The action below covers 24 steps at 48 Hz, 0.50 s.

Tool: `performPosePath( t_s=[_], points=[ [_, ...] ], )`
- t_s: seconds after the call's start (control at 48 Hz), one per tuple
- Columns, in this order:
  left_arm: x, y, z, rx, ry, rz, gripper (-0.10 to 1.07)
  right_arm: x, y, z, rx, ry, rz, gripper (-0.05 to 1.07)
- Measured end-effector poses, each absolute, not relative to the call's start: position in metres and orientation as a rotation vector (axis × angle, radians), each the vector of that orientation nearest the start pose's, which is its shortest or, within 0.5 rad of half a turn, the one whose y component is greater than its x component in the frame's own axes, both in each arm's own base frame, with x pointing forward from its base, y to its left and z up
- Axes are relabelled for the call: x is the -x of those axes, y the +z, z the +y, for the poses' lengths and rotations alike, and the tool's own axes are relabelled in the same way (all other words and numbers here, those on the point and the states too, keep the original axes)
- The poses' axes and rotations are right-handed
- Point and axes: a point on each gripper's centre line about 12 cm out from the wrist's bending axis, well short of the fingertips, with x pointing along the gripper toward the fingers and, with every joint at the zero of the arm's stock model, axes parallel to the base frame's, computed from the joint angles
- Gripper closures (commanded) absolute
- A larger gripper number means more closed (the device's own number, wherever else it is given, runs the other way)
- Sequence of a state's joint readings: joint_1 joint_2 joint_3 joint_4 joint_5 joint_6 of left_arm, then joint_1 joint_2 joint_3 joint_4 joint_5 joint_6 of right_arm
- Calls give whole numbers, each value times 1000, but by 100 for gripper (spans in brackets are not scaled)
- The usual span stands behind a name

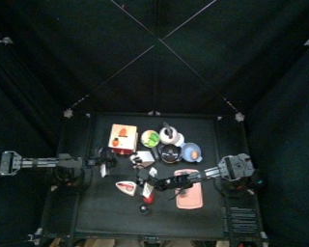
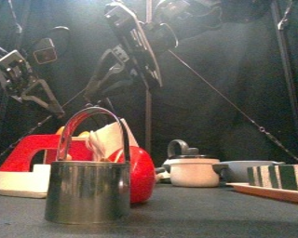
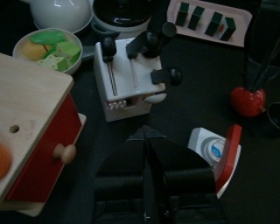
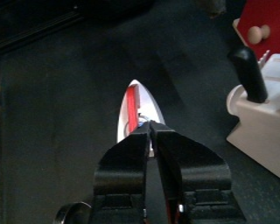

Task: Grab green sushi piece

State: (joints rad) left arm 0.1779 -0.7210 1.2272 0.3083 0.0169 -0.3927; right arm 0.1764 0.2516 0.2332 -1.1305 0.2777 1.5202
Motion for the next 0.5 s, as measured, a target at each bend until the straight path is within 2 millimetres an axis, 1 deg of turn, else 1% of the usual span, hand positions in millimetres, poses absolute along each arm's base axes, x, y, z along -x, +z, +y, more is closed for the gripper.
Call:
performPosePath(
  t_s=[0.146,0.271,0.5],
  points=[
    [-208,187,38,130,202,513,59,-491,197,64,-284,-183,568,38],
    [-208,187,38,131,202,515,59,-493,192,67,-301,-189,581,33],
    [-207,186,38,131,202,518,59,-498,184,72,-314,-191,596,32]
  ],
)
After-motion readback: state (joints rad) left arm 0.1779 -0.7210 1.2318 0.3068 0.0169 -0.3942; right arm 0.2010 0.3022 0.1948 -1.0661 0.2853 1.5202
